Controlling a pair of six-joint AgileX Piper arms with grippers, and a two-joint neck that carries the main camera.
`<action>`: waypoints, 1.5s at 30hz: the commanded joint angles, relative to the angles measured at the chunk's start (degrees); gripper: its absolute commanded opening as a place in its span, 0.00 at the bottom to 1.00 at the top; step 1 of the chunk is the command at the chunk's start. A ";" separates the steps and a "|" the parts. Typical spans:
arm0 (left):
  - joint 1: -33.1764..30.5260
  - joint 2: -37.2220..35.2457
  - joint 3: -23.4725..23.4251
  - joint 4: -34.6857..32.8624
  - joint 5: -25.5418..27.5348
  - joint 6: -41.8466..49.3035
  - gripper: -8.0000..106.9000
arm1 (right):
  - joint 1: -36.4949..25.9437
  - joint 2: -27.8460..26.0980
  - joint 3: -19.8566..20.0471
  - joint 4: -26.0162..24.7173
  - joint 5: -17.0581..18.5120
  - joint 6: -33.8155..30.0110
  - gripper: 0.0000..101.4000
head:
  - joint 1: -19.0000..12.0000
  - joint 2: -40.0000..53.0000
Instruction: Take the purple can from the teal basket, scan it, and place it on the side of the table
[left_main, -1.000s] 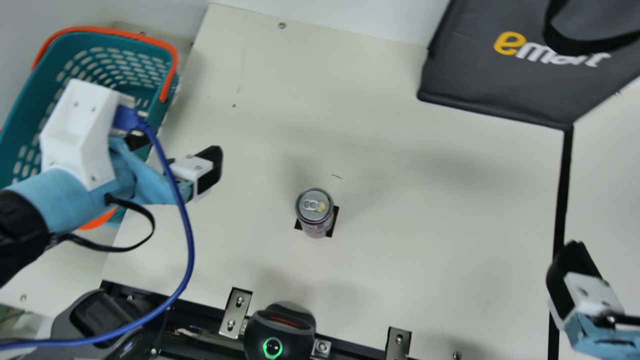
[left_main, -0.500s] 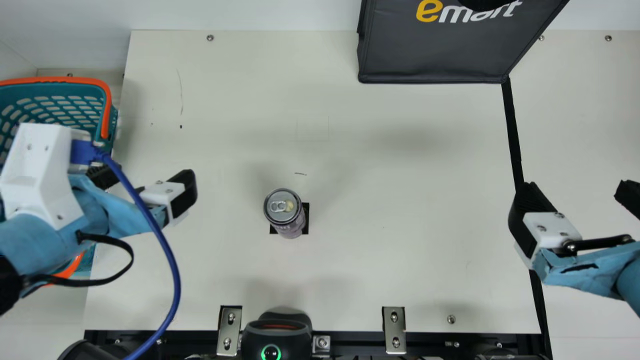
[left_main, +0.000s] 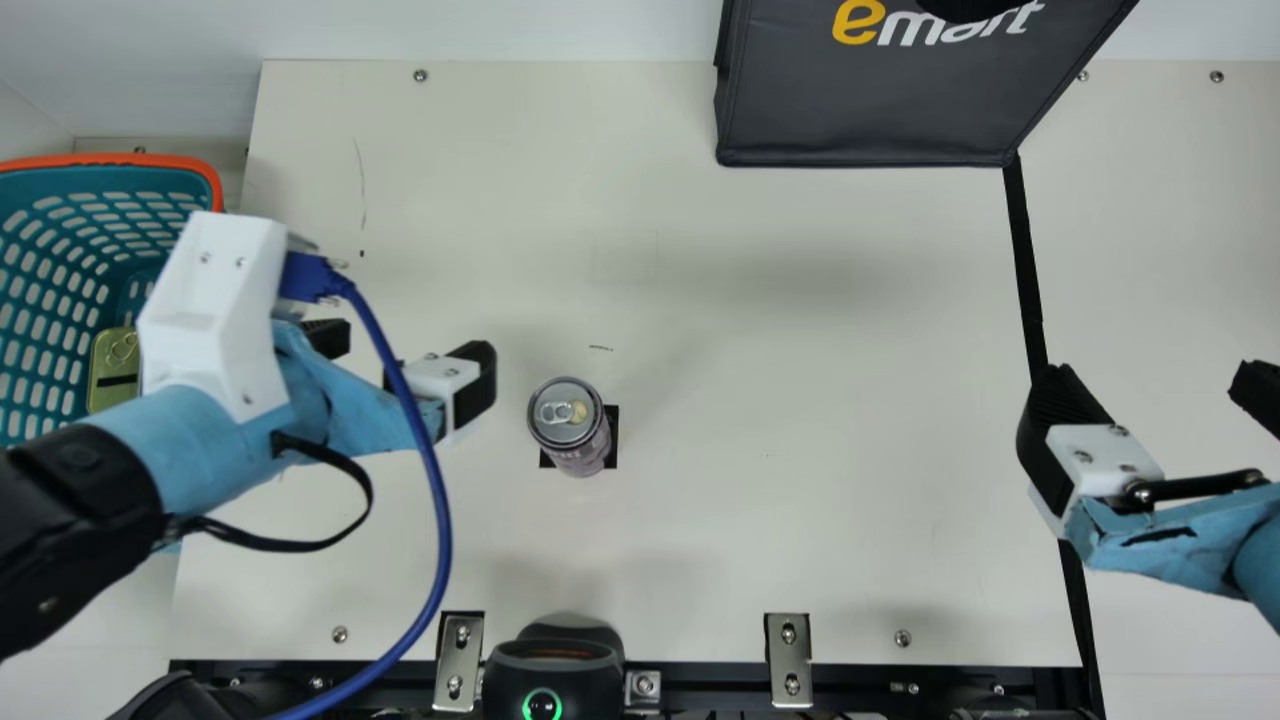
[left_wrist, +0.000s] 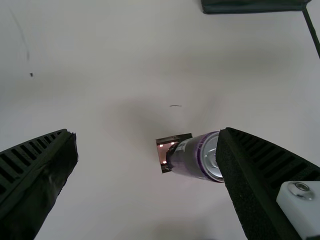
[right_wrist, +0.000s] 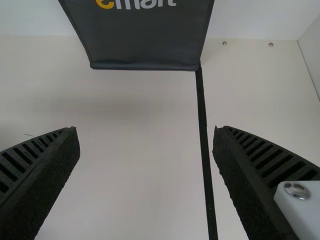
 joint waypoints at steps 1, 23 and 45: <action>-2.10 1.03 -0.70 0.83 0.43 -2.57 0.85 | 0.00 0.00 0.00 0.00 0.00 0.00 0.94 | -1.66 0.00; -15.20 12.68 -7.36 9.39 4.48 -22.61 0.85 | 0.00 0.00 0.00 0.00 0.00 0.00 0.94 | -1.66 0.00; -19.83 26.76 -13.89 13.85 9.59 -30.54 0.85 | 0.00 0.00 0.00 0.00 0.00 0.00 0.94 | -1.66 0.00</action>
